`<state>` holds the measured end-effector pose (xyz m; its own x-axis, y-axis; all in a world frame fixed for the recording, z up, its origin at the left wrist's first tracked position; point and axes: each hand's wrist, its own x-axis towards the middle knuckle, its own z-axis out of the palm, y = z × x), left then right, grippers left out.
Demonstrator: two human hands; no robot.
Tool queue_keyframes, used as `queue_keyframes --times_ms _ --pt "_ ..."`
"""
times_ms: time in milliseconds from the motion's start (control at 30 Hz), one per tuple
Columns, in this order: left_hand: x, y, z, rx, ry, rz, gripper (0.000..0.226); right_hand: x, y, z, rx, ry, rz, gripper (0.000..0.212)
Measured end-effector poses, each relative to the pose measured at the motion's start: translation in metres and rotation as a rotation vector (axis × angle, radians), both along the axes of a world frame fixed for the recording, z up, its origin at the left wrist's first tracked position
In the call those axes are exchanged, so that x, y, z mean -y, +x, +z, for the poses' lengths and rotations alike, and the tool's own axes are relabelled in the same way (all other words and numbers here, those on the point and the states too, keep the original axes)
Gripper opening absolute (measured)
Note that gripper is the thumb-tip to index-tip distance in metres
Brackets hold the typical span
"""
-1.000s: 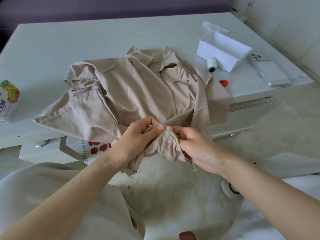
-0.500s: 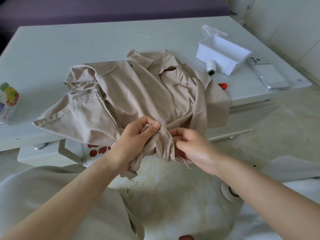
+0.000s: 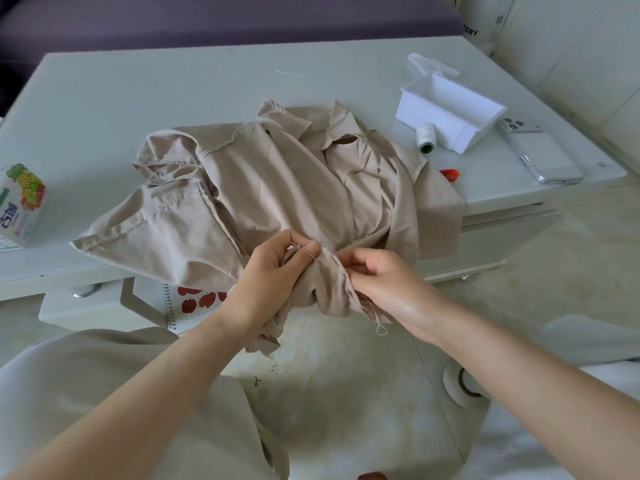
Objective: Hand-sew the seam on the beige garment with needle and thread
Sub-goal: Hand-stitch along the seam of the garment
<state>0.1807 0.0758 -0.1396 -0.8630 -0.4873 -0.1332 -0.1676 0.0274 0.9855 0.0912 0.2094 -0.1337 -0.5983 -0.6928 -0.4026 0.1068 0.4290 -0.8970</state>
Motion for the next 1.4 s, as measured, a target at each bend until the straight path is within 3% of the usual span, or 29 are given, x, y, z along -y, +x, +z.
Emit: queue_keyframes --times_ms 233,333,433,533,700,867,1067,1167,1400 --pt "-0.002 -0.001 -0.002 0.045 -0.114 -0.006 0.018 -0.001 0.0 0.004 -0.078 0.007 0.061 0.017" --pt "-0.001 -0.001 -0.003 0.054 -0.118 -0.01 0.018 0.002 -0.001 -0.001 -0.36 0.064 0.024 0.021" --pt "0.0 0.0 -0.002 0.055 -0.114 -0.003 0.019 0.002 0.002 0.0 -0.574 -0.062 -0.062 0.02" --pt "0.0 0.0 -0.001 0.074 -0.115 -0.014 0.02 0.003 0.006 0.004 -0.783 -0.145 0.085 0.015" --pt "0.0 0.0 0.0 0.131 -0.13 -0.038 0.022 0.014 0.011 0.004 -0.904 -0.169 0.108 0.005" --pt "0.003 0.0 -0.003 0.137 -0.129 -0.039 0.02 0.016 0.012 0.011 -0.816 -0.296 0.103 0.005" --pt "0.006 -0.003 -0.008 0.142 -0.149 0.01 0.022 0.009 0.027 0.025 -0.306 -0.487 0.054 0.017" --pt "0.009 -0.007 -0.011 0.101 -0.206 0.056 0.02 0.002 0.032 0.022 -0.156 -0.45 0.0 0.016" --pt "0.017 -0.01 -0.02 0.078 -0.257 0.142 0.017 -0.038 0.038 -0.008 -0.157 -0.214 0.062 0.014"
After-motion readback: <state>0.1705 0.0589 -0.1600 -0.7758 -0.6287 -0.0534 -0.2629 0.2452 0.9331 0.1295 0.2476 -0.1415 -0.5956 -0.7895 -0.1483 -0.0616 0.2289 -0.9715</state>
